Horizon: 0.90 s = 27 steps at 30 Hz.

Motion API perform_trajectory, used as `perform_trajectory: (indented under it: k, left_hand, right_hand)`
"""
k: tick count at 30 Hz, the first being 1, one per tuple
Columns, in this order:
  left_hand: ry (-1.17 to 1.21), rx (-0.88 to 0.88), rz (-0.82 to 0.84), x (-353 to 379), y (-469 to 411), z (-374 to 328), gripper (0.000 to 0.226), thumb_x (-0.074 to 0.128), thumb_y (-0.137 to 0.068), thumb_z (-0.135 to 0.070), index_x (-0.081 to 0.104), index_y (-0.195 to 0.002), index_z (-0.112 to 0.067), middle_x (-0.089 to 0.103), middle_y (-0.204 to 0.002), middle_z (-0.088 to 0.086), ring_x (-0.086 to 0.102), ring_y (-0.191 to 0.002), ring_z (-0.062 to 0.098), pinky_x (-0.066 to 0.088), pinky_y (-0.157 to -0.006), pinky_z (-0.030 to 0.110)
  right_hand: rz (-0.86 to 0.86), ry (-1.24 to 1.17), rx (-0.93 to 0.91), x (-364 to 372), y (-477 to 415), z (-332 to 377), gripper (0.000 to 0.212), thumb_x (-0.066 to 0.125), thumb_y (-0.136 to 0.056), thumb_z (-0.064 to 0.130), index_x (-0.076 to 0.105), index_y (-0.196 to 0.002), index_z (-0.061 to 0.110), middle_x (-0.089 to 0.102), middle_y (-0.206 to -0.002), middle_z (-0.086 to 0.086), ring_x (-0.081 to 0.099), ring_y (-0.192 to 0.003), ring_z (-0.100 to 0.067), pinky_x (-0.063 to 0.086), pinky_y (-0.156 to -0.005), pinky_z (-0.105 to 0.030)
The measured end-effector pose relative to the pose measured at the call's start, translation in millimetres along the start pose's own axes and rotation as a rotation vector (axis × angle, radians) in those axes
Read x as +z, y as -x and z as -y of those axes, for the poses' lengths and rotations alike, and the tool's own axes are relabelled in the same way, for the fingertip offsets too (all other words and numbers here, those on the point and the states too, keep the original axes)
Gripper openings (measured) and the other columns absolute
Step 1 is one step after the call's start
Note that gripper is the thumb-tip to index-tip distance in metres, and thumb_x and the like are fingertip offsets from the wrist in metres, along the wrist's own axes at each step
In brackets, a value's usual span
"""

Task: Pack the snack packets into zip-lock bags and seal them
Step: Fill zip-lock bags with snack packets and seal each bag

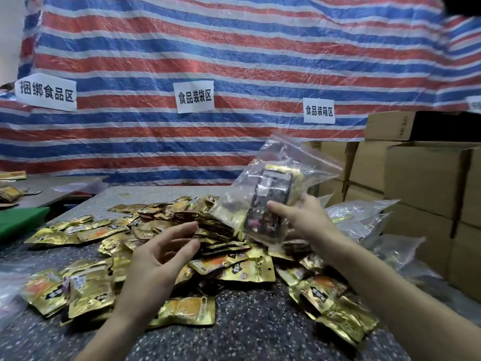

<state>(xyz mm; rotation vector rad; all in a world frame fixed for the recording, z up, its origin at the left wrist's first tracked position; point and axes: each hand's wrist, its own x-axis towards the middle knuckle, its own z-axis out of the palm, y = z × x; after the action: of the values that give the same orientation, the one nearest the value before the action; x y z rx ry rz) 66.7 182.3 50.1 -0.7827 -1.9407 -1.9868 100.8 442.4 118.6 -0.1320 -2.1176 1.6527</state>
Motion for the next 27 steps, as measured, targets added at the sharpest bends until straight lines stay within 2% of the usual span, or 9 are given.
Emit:
perform_trajectory:
  k: [2, 4, 7, 10, 14, 19, 21, 23, 27]
  left_hand:
    - [-0.012, 0.002, 0.021, 7, 1, 3, 0.026, 0.070, -0.079, -0.030, 0.075, -0.104, -0.034, 0.075, -0.098, -0.018, 0.069, -0.094, 0.000, 0.053, -0.071, 0.011]
    - [-0.015, 0.007, 0.032, 13, 2, 5, 0.021, 0.070, -0.084, -0.019, 0.078, -0.097, -0.033, 0.075, -0.095, -0.017, 0.069, -0.091, -0.001, 0.050, -0.068, 0.006]
    - [-0.010, -0.013, 0.077, 16, 4, 9, 0.024, 0.069, -0.087, -0.015, 0.079, -0.091, -0.036, 0.076, -0.095, -0.013, 0.069, -0.091, 0.000, 0.051, -0.067, 0.007]
    - [-0.017, -0.021, 0.120, 18, 4, 10, 0.026, 0.069, -0.086, -0.017, 0.077, -0.091, -0.041, 0.075, -0.099, -0.014, 0.068, -0.093, 0.000, 0.051, -0.068, 0.007]
    - [-0.060, -0.027, 0.133, 19, 4, 11, 0.024, 0.069, -0.083, -0.023, 0.075, -0.091, -0.045, 0.074, -0.100, -0.020, 0.068, -0.096, 0.000, 0.052, -0.067, 0.010]
    - [-0.085, -0.026, 0.107, 18, 6, 6, 0.024, 0.067, -0.089, -0.023, 0.074, -0.094, -0.045, 0.073, -0.102, -0.018, 0.067, -0.096, 0.002, 0.055, -0.072, 0.019]
    - [-0.092, -0.015, 0.091, 17, 7, 1, 0.024, 0.067, -0.091, -0.021, 0.075, -0.094, -0.043, 0.073, -0.100, -0.017, 0.067, -0.095, 0.003, 0.057, -0.074, 0.023]
    - [-0.073, -0.015, 0.070, 15, 9, -3, 0.023, 0.066, -0.092, -0.017, 0.076, -0.093, -0.038, 0.074, -0.097, -0.015, 0.067, -0.092, 0.003, 0.055, -0.071, 0.018]
    - [-0.081, -0.028, 0.033, 4, 15, -6, 0.019, 0.065, -0.094, -0.015, 0.076, -0.098, -0.030, 0.073, -0.098, -0.016, 0.067, -0.093, 0.001, 0.052, -0.069, 0.011]
  right_hand:
    - [-0.174, 0.073, 0.001, -20, -34, 10, 0.024, 0.075, -0.089, 0.023, 0.067, -0.106, 0.008, 0.076, -0.100, -0.012, 0.075, -0.087, -0.026, 0.063, -0.076, -0.045]
    - [-0.312, 0.156, 0.030, -38, -64, 13, 0.034, 0.078, -0.086, 0.029, 0.067, -0.101, 0.001, 0.074, -0.095, -0.015, 0.072, -0.087, -0.030, 0.060, -0.083, -0.046]
    - [-0.416, 0.294, 0.078, -62, -90, -1, 0.021, 0.074, -0.085, 0.024, 0.059, -0.082, 0.010, 0.064, -0.075, -0.007, 0.057, -0.058, -0.017, 0.046, -0.053, -0.027]
    - [-0.388, 0.628, 0.228, -77, -95, -39, 0.013, 0.067, -0.088, 0.019, 0.059, -0.090, 0.009, 0.062, -0.079, -0.007, 0.054, -0.061, -0.014, 0.037, -0.049, -0.024]
    - [-0.236, 0.843, 0.310, -79, -88, -56, 0.019, 0.057, -0.090, 0.028, 0.065, -0.083, 0.012, 0.065, -0.084, -0.006, 0.060, -0.079, -0.022, 0.045, -0.072, -0.034]
    - [-0.278, 1.199, 0.296, -58, -74, -21, 0.023, 0.059, -0.087, 0.026, 0.062, -0.100, 0.008, 0.064, -0.094, -0.007, 0.062, -0.083, -0.024, 0.046, -0.061, -0.030]
    - [-0.363, 1.306, 0.229, -37, -64, -12, 0.048, 0.062, -0.089, 0.036, 0.051, -0.122, 0.003, 0.061, -0.112, -0.015, 0.061, -0.094, -0.030, 0.040, -0.063, -0.032]
    - [-0.386, 1.269, 0.064, -10, -51, -9, 0.060, 0.060, -0.091, 0.046, 0.042, -0.130, 0.004, 0.055, -0.118, -0.018, 0.059, -0.100, -0.035, 0.039, -0.069, -0.036]
    - [-0.185, 0.953, -0.275, 51, -17, -27, 0.040, 0.058, -0.091, 0.046, 0.050, -0.116, 0.016, 0.058, -0.099, -0.003, 0.058, -0.088, -0.023, 0.054, -0.075, -0.043]
